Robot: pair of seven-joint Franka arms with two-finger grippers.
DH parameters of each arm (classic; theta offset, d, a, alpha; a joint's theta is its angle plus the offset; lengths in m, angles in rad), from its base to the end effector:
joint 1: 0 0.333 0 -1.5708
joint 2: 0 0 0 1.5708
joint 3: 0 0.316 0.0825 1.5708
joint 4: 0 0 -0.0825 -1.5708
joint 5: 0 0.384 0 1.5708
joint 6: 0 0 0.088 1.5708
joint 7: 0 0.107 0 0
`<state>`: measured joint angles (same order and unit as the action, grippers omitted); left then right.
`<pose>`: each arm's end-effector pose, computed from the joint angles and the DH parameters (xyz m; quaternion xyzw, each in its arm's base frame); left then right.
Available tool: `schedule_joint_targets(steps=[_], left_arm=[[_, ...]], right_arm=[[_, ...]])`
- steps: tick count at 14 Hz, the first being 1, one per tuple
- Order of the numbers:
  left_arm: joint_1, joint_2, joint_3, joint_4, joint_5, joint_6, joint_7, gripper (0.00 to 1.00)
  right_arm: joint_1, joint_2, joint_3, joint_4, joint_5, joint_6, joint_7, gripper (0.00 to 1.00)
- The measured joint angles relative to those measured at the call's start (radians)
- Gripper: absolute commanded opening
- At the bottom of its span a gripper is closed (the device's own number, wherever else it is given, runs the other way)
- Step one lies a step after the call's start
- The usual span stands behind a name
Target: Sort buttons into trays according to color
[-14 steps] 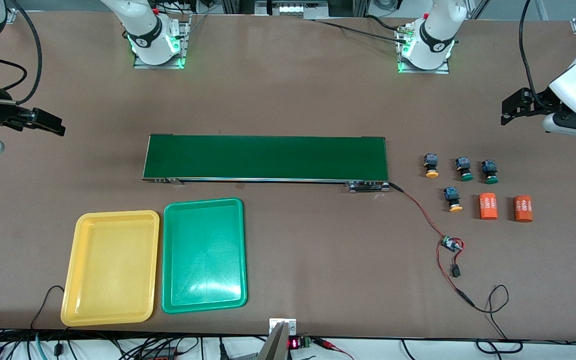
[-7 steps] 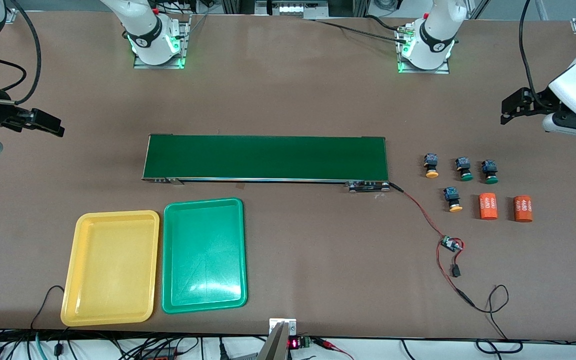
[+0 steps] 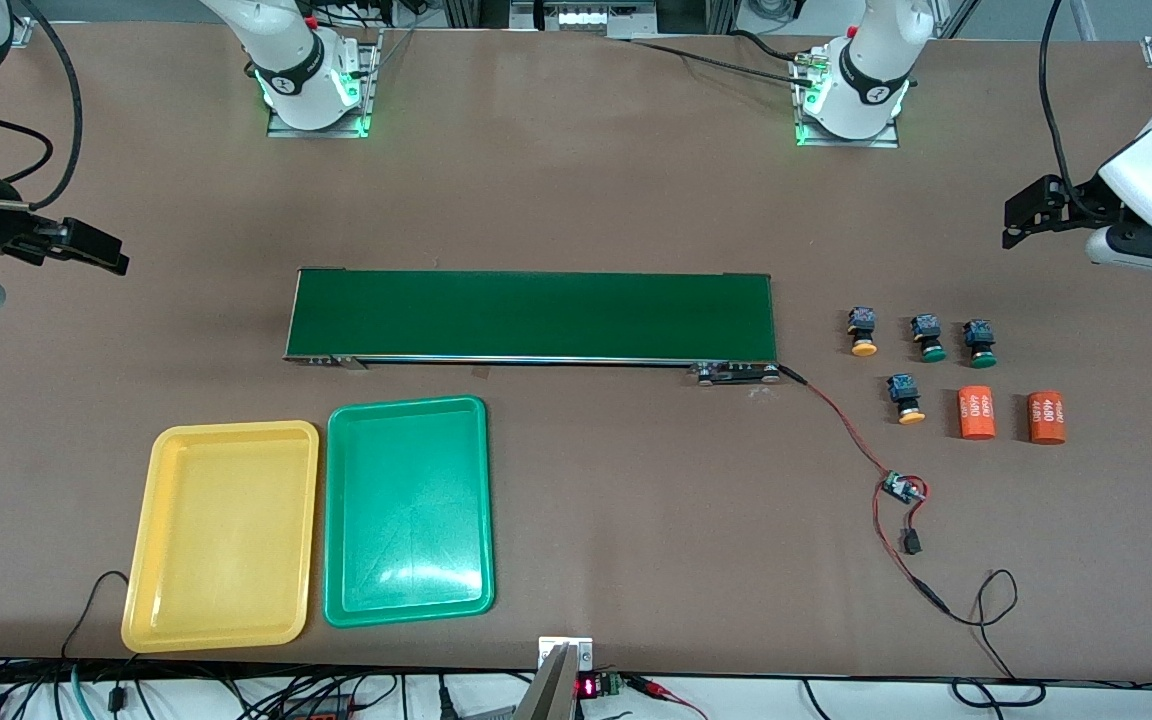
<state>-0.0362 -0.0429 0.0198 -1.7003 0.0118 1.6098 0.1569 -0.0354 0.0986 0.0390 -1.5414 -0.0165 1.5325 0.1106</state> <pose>0.5413 -0.0074 0.5902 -0.9959 0.0869 0.0241 0.0038 0.5780 -0.0008 0.5793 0.9971 -0.0533 -0.0532 0.0094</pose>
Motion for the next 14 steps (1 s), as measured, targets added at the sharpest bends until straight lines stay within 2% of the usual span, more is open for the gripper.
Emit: schedule_joint_targets(steps=[5, 10, 14], left_arm=[[0.055, 0.043, 0.012, -0.001, 0.000, -0.004, 0.001, 1.00], [0.100, 0.148, 0.015, 0.000, 0.006, -0.002, 0.004, 1.00], [0.157, 0.260, 0.016, -0.002, 0.007, 0.124, 0.068, 1.00]], right_arm=[[0.000, 0.001, 0.000, 0.001, 0.000, 0.001, 0.000, 1.00], [0.010, 0.001, 0.000, 0.001, 0.000, 0.002, 0.000, 1.00], [0.010, 0.001, 0.000, 0.002, 0.000, 0.002, 0.000, 1.00]])
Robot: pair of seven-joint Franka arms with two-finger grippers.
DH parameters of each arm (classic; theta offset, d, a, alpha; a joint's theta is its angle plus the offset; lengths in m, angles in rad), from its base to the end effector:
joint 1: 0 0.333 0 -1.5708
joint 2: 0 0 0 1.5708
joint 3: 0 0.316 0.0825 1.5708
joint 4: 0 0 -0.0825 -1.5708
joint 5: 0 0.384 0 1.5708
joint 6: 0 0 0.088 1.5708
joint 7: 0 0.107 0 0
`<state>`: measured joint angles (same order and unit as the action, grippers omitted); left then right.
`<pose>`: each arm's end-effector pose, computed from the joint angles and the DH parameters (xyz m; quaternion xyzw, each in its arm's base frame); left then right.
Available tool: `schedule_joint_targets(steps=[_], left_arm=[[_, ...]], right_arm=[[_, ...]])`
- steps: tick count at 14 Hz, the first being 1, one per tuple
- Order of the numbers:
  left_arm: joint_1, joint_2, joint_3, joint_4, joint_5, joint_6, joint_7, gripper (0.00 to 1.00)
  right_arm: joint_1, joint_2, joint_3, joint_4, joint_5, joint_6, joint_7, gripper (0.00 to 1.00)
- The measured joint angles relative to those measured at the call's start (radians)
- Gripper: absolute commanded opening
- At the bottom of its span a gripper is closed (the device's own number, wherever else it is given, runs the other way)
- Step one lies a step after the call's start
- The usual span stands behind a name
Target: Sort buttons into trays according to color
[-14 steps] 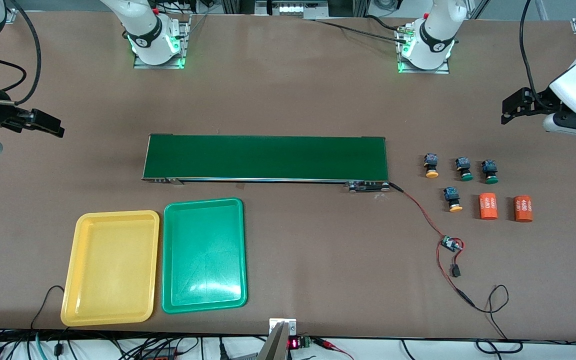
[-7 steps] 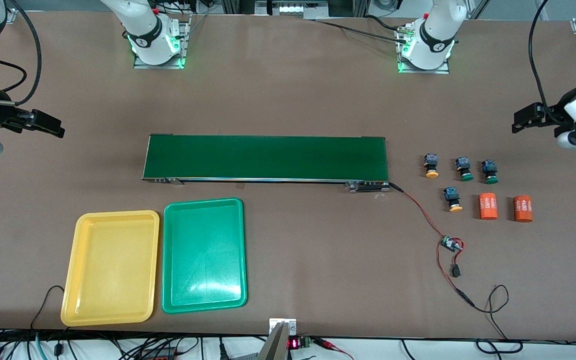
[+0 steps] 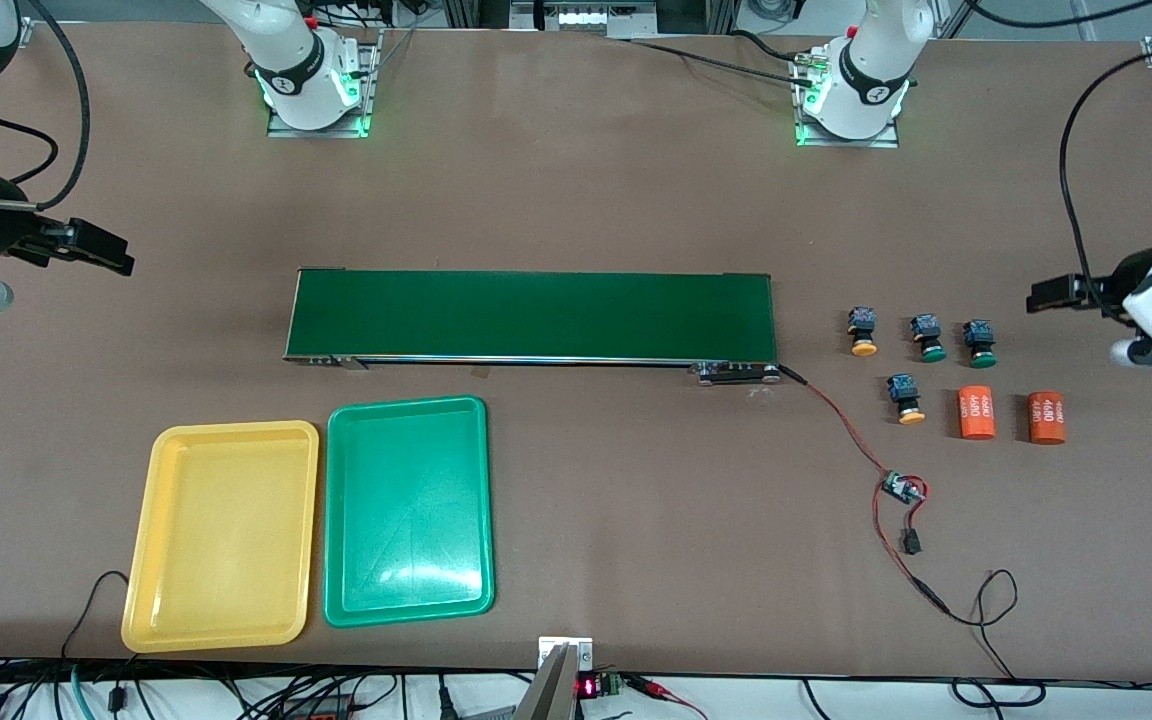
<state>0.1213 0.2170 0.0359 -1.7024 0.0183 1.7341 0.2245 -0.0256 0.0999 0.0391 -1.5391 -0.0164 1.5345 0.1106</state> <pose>0.5970 0.0949 0.4489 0.9950 -0.0359 -0.0932 0.0050 0.5787 0.0049 0.5798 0.9974 -0.0483 -0.0517 0.0095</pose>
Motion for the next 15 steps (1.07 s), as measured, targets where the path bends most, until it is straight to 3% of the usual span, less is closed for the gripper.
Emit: schedule_joint_targets(steps=[5, 10, 15], left_arm=[[0.022, 0.160, 0.000, -0.049, 0.016, 0.280, 0.105, 1.00], [0.036, 0.177, 0.000, -0.291, 0.018, 0.694, 0.131, 1.00], [0.068, 0.249, -0.001, -0.342, 0.018, 0.821, 0.146, 0.97]], right_arm=[[0.000, 0.001, 0.000, 0.001, 0.000, 0.000, 0.000, 1.00], [0.000, 0.001, 0.000, 0.002, 0.000, 0.000, 0.000, 1.00], [0.001, 0.001, 0.000, 0.002, 0.000, 0.000, 0.000, 1.00]])
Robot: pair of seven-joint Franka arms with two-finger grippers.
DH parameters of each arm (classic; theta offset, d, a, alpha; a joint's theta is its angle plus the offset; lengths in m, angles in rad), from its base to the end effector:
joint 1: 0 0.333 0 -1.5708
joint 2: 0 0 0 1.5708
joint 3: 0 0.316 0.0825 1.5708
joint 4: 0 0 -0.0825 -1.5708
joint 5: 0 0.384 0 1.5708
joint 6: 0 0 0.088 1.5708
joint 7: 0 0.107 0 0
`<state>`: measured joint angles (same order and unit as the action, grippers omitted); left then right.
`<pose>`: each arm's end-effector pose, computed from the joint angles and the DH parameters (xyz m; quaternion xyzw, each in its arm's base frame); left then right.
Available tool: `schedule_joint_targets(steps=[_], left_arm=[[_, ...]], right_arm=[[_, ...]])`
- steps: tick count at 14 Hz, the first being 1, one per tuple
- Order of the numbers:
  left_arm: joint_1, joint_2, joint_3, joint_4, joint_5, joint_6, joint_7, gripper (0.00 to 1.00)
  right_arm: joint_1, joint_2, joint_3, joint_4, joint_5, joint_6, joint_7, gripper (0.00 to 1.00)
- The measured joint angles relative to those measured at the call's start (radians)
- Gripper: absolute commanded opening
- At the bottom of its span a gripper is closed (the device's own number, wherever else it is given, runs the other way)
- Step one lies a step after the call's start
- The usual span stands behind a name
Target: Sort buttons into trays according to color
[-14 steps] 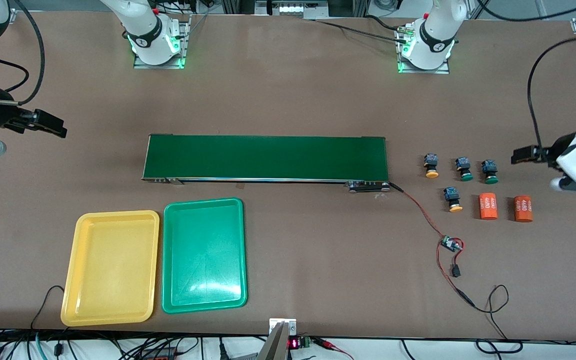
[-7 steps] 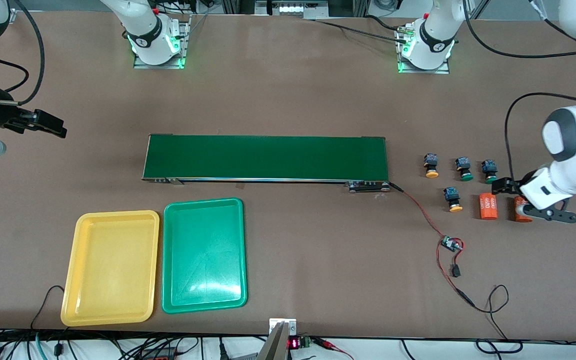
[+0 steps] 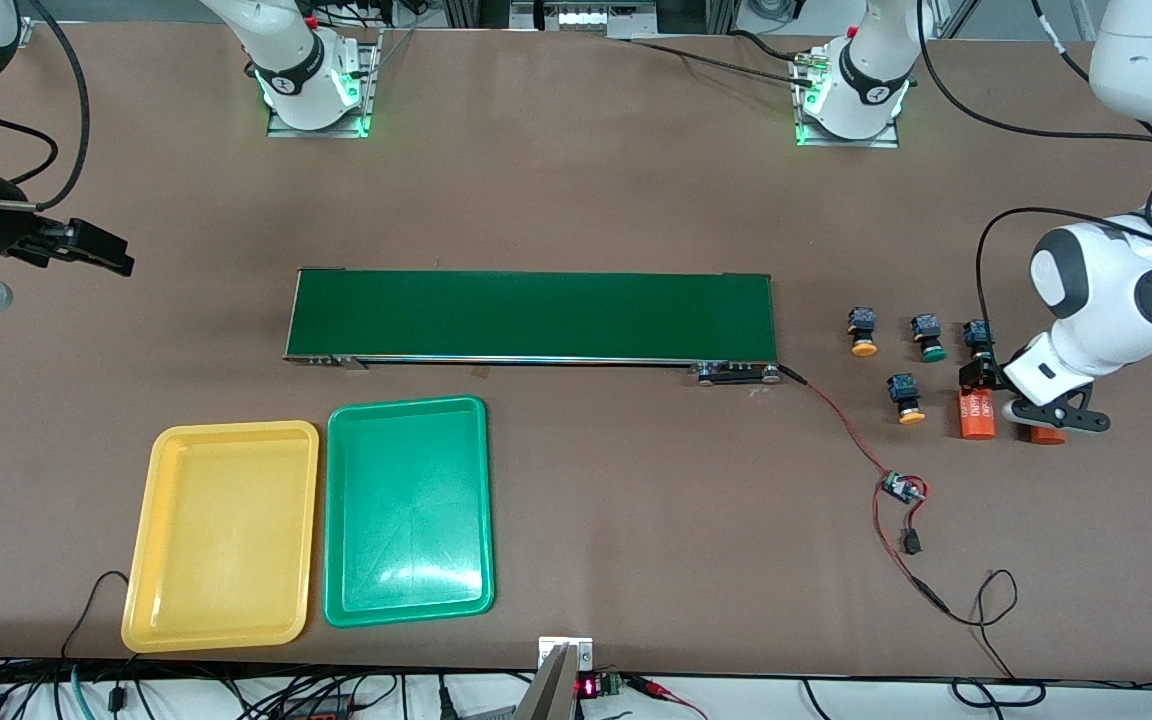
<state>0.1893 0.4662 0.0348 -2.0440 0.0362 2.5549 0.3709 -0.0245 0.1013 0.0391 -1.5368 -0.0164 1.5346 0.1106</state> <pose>0.5869 0.1329 0.2141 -0.9955 0.0901 -0.0161 0.0239 0.5791 0.0056 0.5801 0.9975 -0.0478 -0.0512 0.0094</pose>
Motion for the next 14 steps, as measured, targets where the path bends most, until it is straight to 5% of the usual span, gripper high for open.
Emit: schedule_joint_targets(steps=[3, 5, 6, 11, 14], left_arm=[[0.000, 0.035, -0.006, 0.000, 0.000, 0.062, 0.000, 0.89], [0.000, 0.074, -0.006, 0.000, 0.000, 0.142, 0.000, 0.47], [0.000, 0.090, -0.007, 0.001, 0.000, 0.163, 0.000, 0.35], [-0.001, 0.078, -0.014, 0.024, 0.000, 0.142, 0.001, 0.29], [-0.009, -0.026, -0.064, 0.083, 0.000, -0.053, 0.019, 0.29]], right_arm=[[0.000, 0.007, -0.001, 0.000, 0.000, 0.000, 0.000, 1.00], [0.000, 0.013, -0.001, 0.001, 0.000, 0.000, 0.000, 1.00], [0.000, 0.013, -0.001, 0.001, 0.000, 0.000, 0.000, 1.00], [0.000, 0.013, -0.001, 0.002, 0.000, 0.000, -0.004, 1.00], [0.000, 0.014, -0.001, 0.003, 0.000, 0.008, -0.004, 1.00]])
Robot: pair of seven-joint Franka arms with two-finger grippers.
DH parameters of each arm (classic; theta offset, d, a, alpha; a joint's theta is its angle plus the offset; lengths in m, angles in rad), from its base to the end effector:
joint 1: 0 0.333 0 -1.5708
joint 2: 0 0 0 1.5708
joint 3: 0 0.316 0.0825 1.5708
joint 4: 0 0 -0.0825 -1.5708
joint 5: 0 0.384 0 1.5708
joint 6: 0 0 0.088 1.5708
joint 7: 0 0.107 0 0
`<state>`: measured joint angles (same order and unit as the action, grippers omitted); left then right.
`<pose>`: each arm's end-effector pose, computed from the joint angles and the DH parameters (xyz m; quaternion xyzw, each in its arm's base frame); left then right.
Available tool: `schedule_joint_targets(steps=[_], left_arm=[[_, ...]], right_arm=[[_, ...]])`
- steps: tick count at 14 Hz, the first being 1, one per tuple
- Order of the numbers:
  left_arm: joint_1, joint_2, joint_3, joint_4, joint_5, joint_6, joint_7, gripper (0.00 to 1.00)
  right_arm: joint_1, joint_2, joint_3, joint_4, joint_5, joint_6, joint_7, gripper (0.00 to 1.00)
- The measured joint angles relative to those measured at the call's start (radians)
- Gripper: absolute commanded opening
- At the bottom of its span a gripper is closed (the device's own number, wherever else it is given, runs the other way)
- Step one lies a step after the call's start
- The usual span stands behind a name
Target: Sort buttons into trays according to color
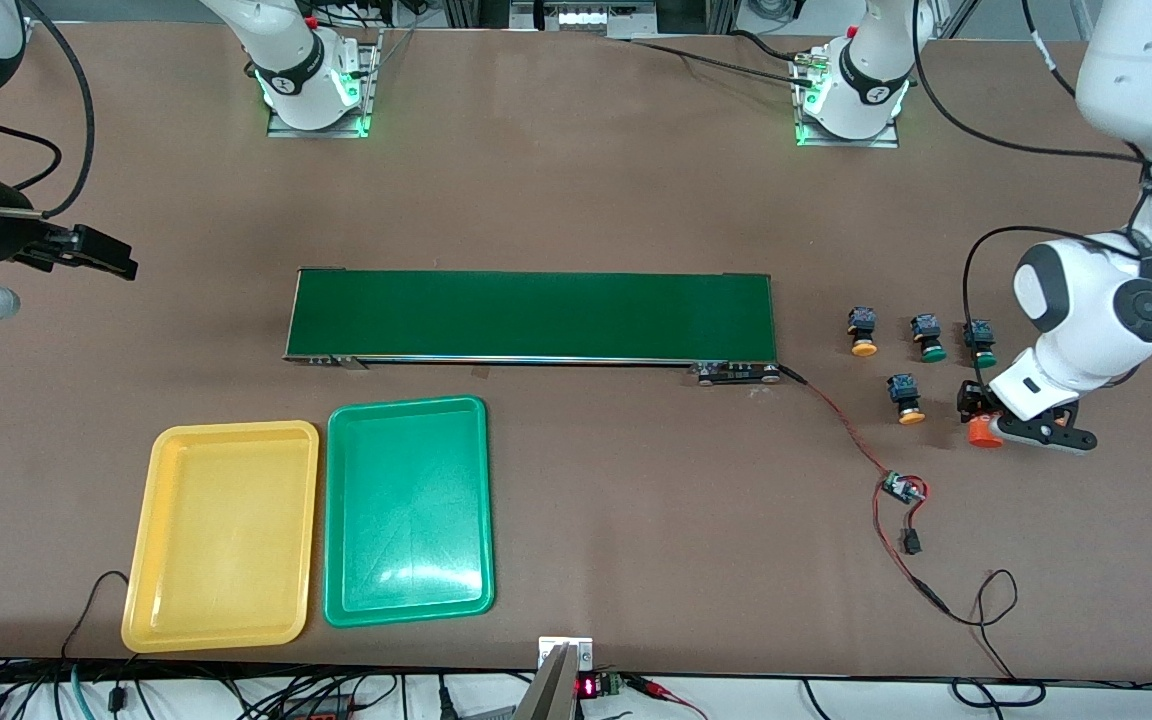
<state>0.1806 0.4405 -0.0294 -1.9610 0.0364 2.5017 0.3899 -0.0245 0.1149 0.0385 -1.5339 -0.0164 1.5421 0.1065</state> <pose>0.6203 0.0951 0.2582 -0.9901 0.1311 -0.0470 0.0186 0.5835 0.0052 0.5741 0.9975 -0.0460 -0.0528 0.0092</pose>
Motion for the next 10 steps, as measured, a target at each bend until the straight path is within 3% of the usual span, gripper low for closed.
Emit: schedule_joint_targets(steps=[3, 5, 6, 8, 10], left_arm=[[-0.004, -0.127, -0.082, 0.065, 0.001, -0.378, 0.060, 0.29], [-0.004, -0.174, -0.157, 0.085, 0.001, -0.596, 0.095, 0.19], [-0.005, -0.185, -0.199, 0.089, 0.000, -0.682, 0.114, 0.20], [-0.005, -0.182, -0.295, 0.088, 0.000, -0.761, 0.158, 0.21], [-0.009, -0.166, -0.392, 0.082, 0.000, -0.754, 0.225, 0.21]], right_arm=[[0.000, 0.000, 0.000, 0.000, 0.000, 0.005, 0.000, 1.00], [0.000, 0.001, 0.000, 0.000, 0.000, 0.005, 0.000, 1.00], [0.000, 0.002, 0.000, 0.000, 0.000, 0.005, 0.000, 1.00], [0.001, 0.005, 0.000, 0.000, 0.000, 0.005, -0.001, 1.00], [0.001, 0.012, 0.000, 0.000, 0.000, 0.005, -0.001, 1.00]])
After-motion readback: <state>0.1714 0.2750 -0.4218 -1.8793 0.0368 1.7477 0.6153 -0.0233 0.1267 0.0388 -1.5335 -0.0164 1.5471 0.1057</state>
